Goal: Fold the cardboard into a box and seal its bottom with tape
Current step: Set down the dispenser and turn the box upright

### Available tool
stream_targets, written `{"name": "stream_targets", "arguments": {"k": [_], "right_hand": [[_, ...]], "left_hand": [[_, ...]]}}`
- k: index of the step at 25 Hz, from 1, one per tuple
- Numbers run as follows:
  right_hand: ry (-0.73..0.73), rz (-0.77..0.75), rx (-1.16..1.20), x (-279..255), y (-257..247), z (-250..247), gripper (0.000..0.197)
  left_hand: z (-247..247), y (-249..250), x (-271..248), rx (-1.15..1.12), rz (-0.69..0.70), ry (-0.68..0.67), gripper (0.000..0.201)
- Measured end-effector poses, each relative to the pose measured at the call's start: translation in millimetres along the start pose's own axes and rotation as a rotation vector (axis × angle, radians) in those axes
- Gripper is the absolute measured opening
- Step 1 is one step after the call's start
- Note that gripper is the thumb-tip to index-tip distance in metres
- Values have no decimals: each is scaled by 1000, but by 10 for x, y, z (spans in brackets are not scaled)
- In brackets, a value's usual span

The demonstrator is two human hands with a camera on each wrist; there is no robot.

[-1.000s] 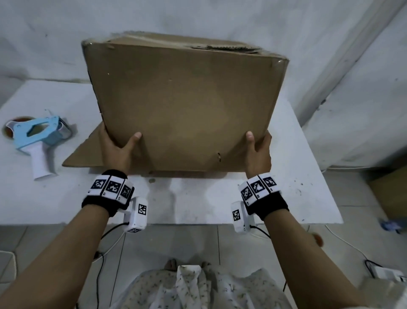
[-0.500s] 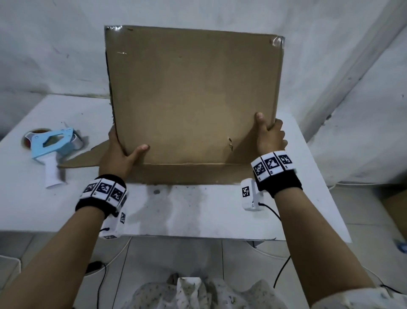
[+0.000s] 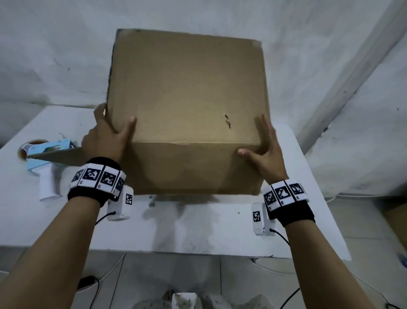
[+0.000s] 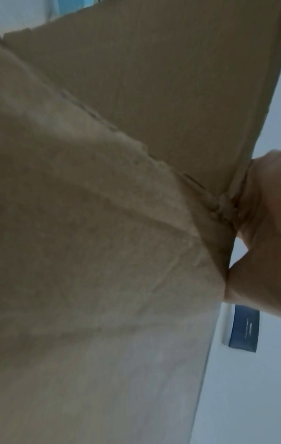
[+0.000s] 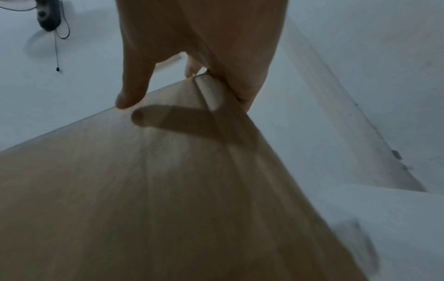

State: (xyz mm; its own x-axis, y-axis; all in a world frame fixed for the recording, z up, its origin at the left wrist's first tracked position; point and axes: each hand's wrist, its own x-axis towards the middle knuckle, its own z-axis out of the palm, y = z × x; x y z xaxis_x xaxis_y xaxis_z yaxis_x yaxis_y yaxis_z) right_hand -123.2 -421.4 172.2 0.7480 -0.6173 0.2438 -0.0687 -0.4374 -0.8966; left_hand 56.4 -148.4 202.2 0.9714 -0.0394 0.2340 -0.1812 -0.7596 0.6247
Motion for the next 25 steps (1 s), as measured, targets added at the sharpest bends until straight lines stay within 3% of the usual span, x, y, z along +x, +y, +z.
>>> {"name": "stream_targets", "arguments": {"k": [6,9,13,16,20,22,25], "right_hand": [[176,36,-288,143,-43,162,64],[214,82,-285,268,-60,199,59],[240,129,-270,391,-81,220,60],[261,153,-269,508,-119,214,59],[222,185,-302,720,-193,239,60],[190,199,-343,830,-200,222,60],[136,209,-373,985,-192,193,61]], "left_hand": [[-235,-33,248,299,203,-248,92],[-282,-115,266,549,229,-196,84],[-91,149,268,417,143,-126,60],[-23,347,395,373,172,-141,66],[78,423,731,352,67,-371,74],[-14,434,868,122,46,-528,77],[-366,263,1038,10,-27,-722,62]]}}
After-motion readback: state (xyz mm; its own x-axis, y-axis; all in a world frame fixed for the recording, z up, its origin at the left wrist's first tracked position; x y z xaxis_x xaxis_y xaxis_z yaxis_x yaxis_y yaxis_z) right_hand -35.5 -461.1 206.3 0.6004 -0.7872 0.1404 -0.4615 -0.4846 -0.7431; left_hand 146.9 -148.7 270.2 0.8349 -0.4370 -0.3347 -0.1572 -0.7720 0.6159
